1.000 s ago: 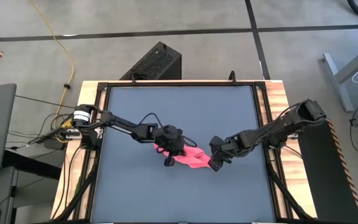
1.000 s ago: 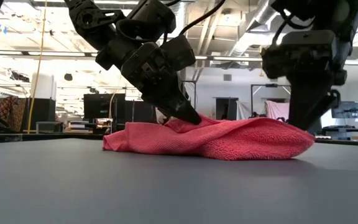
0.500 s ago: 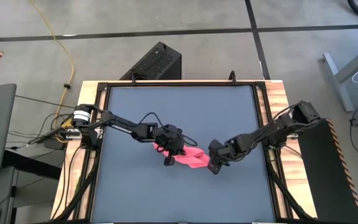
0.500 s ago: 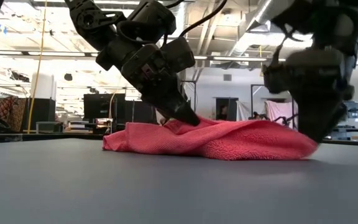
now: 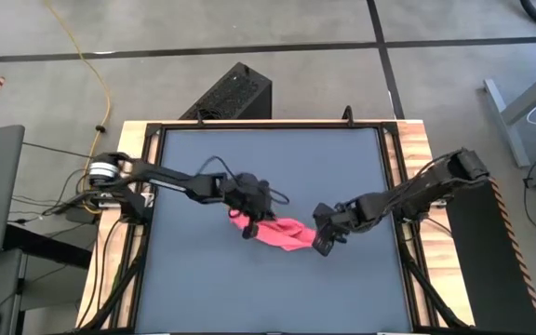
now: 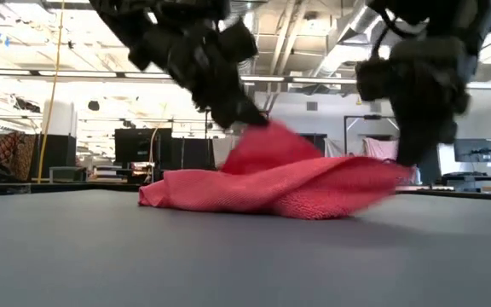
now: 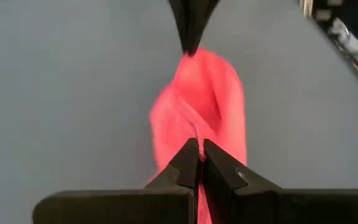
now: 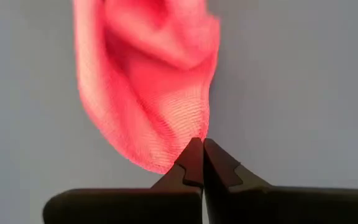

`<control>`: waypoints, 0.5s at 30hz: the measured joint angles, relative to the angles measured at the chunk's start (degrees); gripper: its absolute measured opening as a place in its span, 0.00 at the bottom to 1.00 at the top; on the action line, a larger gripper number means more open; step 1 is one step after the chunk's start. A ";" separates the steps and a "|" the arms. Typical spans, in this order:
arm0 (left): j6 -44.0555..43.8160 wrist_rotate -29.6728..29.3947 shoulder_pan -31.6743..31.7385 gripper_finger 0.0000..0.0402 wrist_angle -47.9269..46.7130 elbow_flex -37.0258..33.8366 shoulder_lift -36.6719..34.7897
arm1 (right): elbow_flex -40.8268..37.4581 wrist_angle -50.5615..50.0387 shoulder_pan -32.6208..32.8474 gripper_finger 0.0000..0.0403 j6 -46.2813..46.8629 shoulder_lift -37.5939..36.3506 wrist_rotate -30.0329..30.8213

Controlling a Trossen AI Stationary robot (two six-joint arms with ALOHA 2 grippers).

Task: Roll towel
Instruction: Fold the pink towel

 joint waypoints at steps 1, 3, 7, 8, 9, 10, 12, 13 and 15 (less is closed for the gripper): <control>0.56 -0.52 0.79 0.00 -1.38 0.00 -2.50 | 0.43 -1.92 -0.56 0.03 -1.33 -1.69 1.83; 1.99 -2.06 2.46 0.00 -3.21 0.01 -7.39 | 1.16 -5.43 -1.96 0.02 -4.16 -5.44 5.23; 3.10 -5.40 6.53 0.00 -8.14 0.02 -17.94 | 2.54 -6.86 -5.26 0.02 -11.93 -13.60 12.60; 3.10 -6.00 7.59 0.00 -9.75 0.02 -20.65 | 3.03 -6.89 -6.23 0.02 -14.71 -15.51 14.26; 3.11 -6.42 8.65 0.00 -11.01 0.01 -23.13 | 3.74 -6.47 -7.26 0.02 -17.65 -17.24 15.98; 3.12 -6.98 9.68 0.00 -11.21 0.01 -25.69 | 4.66 -6.15 -8.53 0.02 -20.73 -19.00 17.55; 3.69 -8.33 11.91 0.00 -12.64 0.04 -30.59 | 6.81 -5.69 -11.48 0.02 -27.89 -21.83 19.32; 4.17 -8.90 13.11 0.00 -13.28 0.03 -32.81 | 8.03 -4.72 -13.29 0.02 -31.63 -23.08 19.33; 4.42 -9.52 15.49 0.00 -13.35 0.02 -36.57 | 10.34 -2.26 -17.00 0.02 -38.98 -24.37 18.84</control>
